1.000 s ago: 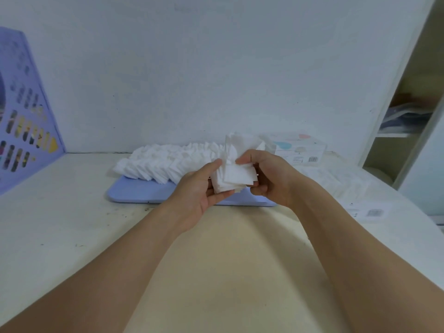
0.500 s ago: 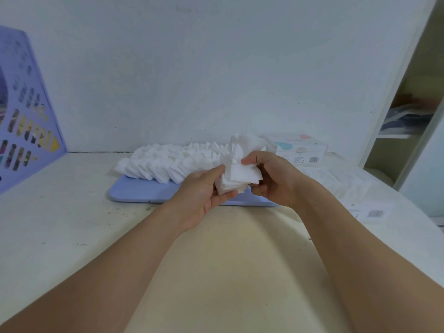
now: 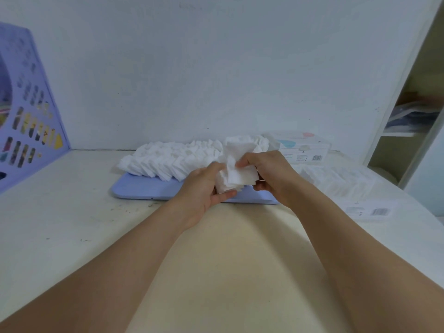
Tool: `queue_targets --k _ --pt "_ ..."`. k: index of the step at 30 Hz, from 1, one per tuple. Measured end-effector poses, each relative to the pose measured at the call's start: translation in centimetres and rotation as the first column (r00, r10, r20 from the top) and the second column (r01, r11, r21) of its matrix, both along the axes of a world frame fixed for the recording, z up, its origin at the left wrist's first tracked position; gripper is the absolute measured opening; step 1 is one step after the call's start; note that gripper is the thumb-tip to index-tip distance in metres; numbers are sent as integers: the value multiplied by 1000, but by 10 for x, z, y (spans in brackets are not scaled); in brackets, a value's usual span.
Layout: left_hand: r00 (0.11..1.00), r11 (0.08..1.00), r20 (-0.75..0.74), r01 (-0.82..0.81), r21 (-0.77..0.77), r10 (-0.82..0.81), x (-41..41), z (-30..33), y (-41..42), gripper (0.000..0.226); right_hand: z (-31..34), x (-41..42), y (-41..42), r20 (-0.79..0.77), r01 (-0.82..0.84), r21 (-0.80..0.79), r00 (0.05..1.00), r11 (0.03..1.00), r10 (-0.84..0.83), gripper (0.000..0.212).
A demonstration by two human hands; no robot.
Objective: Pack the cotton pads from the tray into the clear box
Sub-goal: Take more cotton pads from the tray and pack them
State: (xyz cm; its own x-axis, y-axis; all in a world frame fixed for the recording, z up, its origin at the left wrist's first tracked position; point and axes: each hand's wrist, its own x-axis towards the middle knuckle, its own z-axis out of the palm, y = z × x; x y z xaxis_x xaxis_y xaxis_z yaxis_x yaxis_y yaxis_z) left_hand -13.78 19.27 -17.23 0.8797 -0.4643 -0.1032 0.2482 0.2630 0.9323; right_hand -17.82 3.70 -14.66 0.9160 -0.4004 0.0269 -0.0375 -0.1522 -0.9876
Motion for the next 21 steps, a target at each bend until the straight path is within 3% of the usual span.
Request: queue_targets --k 5,11,14,21 --pt "993 1000 117 7 26 -10 -1 -4 -1 37 0 -3 3 -11 -19 65 1000 998 20 14" --pt "985 997 167 -48 64 37 1 -5 -2 35 3 -5 7 -10 -54 -24 999 998 53 6" --pt "986 996 168 -37 76 24 0 -6 -3 34 3 -6 10 42 -75 43 996 996 73 25" --pt "987 997 158 -27 74 15 2 -7 -4 32 9 -10 10 144 -102 137 986 985 82 28"
